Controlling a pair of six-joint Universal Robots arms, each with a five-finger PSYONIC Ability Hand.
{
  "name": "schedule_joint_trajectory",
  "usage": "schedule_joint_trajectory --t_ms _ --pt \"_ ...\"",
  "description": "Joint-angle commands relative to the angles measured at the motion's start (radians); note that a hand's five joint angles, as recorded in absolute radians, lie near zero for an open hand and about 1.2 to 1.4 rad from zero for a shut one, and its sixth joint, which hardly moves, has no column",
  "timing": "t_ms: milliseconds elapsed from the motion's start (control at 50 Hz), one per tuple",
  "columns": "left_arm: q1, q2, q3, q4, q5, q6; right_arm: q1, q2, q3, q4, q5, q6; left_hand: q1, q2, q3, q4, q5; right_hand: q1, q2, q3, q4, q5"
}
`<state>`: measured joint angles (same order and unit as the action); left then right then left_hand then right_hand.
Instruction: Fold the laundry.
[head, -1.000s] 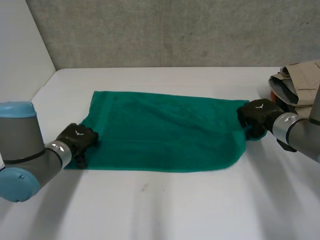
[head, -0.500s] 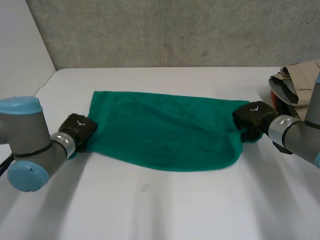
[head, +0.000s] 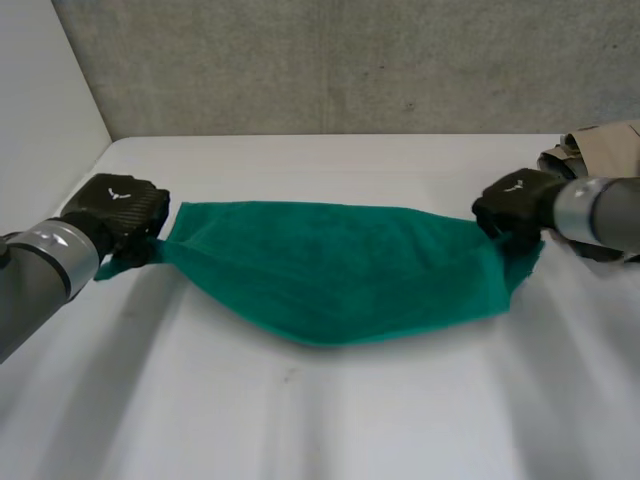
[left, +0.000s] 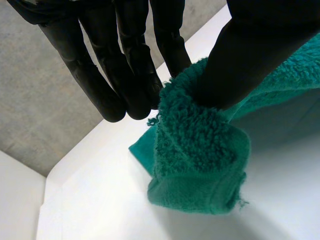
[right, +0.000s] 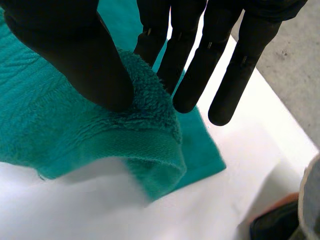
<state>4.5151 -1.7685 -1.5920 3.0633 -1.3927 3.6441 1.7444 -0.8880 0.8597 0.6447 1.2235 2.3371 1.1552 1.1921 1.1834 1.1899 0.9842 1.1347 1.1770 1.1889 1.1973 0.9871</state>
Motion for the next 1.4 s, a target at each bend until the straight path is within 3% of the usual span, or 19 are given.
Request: schedule_joint_trajectory --t_ms 20,40,100,160,260,340,400,560,720,1080,1180,1240,1400 --pt "-0.037 -0.094 0.046 -0.011 -0.043 0.005 0.101 0.265 -0.201 -0.21 0.073 -0.073 0.241 0.204 0.213 0.206 0.238 0.069 0.026 0.014 0.006 0.042" --pt "-0.042 -0.106 0.056 -0.018 -0.054 0.005 0.116 0.303 -0.211 -0.282 0.082 -0.081 0.241 0.204 0.213 0.206 0.238 -0.255 -0.298 -0.309 -0.318 -0.282" --pt "-0.051 -0.123 0.076 -0.024 -0.066 0.002 0.129 0.334 -0.211 -0.376 0.105 -0.076 0.241 0.204 0.213 0.206 0.238 -0.928 -0.97 -0.982 -0.991 -0.955" --pt "-0.06 -0.124 0.101 -0.038 -0.075 -0.001 0.132 0.324 -0.191 -0.464 0.172 -0.049 0.241 0.204 0.213 0.206 0.238 -0.96 -1.003 -1.014 -1.023 -0.987" --pt "-0.079 -0.098 0.13 -0.081 -0.077 -0.016 0.118 0.12 -0.056 -0.407 0.261 0.127 0.241 0.204 0.213 0.206 0.238 -0.96 -1.003 -1.014 -1.023 -0.987" --pt "-0.096 -0.051 0.142 -0.092 -0.077 -0.036 0.066 -0.085 0.114 -0.323 0.213 0.262 0.241 0.204 0.213 0.206 0.238 -0.96 -1.003 -1.014 -1.023 -0.987" --pt "-0.106 -0.028 0.149 -0.094 -0.078 -0.047 0.038 -0.152 0.209 -0.286 0.148 0.298 0.241 0.204 0.213 0.206 0.238 -0.96 -1.003 -1.014 -1.023 -0.987" --pt "-0.122 -0.012 0.17 -0.1 -0.08 -0.064 0.007 -0.221 0.455 -0.229 0.047 0.349 0.241 0.204 0.213 0.206 0.238 -0.602 -0.645 -0.657 -0.665 -0.629" --pt "-0.123 -0.008 0.175 -0.101 -0.081 -0.075 0.044 -0.139 0.582 -0.512 0.019 0.39 0.241 0.204 0.213 0.206 0.238 -0.567 -0.609 -0.621 -0.629 -0.594" --pt "-0.099 -0.011 0.17 -0.104 -0.092 -0.079 0.109 0.047 0.48 -0.76 0.031 0.314 0.241 0.204 0.213 0.206 0.238 -0.288 -0.33 -0.342 -0.351 -0.315" --pt "-0.083 -0.017 0.165 -0.104 -0.094 -0.079 0.109 0.075 0.443 -0.766 0.033 0.298 0.241 0.204 0.213 0.206 0.238 -0.18 -0.222 -0.234 -0.242 -0.207" --pt "-0.076 -0.022 0.162 -0.104 -0.094 -0.076 0.106 0.067 0.423 -0.757 0.034 0.301 0.241 0.204 0.213 0.206 0.238 0.228 0.185 0.174 0.165 0.201" --pt "-0.042 -0.023 0.138 -0.11 -0.098 -0.075 0.049 -0.025 0.401 -0.659 0.021 0.326 0.241 0.204 0.213 0.206 0.238 0.262 0.219 0.207 0.199 0.235"
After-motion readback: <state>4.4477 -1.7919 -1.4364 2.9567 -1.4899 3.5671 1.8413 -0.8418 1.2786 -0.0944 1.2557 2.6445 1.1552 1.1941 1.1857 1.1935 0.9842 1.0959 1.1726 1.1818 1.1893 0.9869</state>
